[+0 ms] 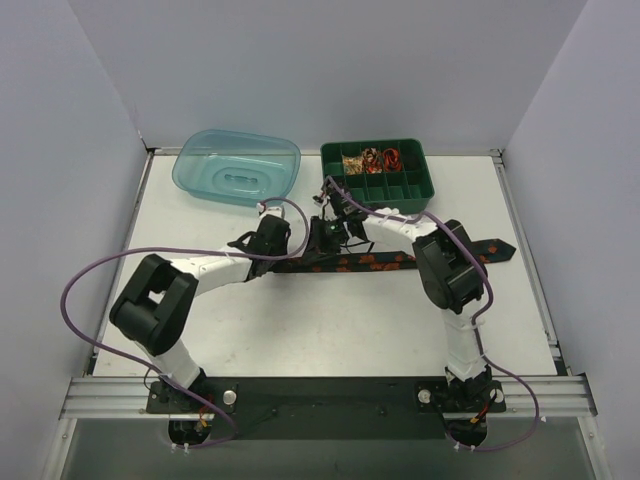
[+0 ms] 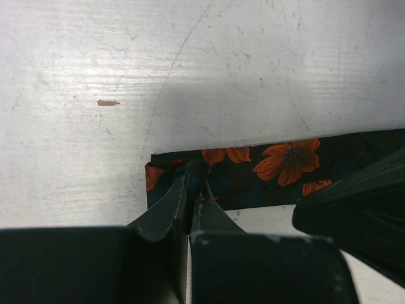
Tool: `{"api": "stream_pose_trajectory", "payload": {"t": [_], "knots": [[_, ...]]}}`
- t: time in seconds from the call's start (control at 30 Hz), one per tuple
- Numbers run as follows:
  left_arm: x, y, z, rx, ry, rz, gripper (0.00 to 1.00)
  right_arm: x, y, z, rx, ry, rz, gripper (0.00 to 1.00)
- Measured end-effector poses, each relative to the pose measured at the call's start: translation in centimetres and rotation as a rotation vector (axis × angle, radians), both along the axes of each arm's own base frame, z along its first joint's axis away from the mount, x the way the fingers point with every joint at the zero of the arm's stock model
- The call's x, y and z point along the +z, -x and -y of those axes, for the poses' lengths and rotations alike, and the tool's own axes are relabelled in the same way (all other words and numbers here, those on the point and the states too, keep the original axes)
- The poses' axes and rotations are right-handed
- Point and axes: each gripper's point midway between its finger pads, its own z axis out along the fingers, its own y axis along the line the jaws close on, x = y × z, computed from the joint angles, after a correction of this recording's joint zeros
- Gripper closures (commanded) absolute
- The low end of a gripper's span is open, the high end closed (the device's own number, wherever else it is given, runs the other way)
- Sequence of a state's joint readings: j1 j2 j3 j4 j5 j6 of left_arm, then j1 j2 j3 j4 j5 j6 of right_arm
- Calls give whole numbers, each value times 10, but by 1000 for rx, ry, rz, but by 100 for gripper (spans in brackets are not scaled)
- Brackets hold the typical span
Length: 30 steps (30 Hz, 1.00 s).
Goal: Roll the ties
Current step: Roll the tie at the center of the board.
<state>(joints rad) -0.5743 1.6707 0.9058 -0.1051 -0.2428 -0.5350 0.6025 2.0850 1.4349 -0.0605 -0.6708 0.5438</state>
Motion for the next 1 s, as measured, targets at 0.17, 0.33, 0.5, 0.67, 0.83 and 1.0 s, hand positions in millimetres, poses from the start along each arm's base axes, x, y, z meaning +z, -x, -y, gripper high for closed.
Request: {"api": "stream_pose_trajectory", "payload": {"t": [0.17, 0.33, 0.5, 0.67, 0.83, 1.0], "knots": [[-5, 0, 10, -17, 36, -13, 71, -7, -4, 13, -25, 14, -18, 100], [-2, -5, 23, -31, 101, 3, 54, -7, -5, 14, -27, 14, -17, 100], [-1, -5, 30, -49, 136, 16, 52, -7, -5, 14, -27, 13, -17, 100], [0, -1, 32, -62, 164, 35, 51, -6, -8, 13, -30, 6, -7, 100], [9, 5, 30, -66, 214, 69, 51, -5, -10, 13, -32, 1, 1, 100], [22, 5, 27, -60, 281, 119, 50, -3, -10, 12, -27, -11, 3, 100]]}}
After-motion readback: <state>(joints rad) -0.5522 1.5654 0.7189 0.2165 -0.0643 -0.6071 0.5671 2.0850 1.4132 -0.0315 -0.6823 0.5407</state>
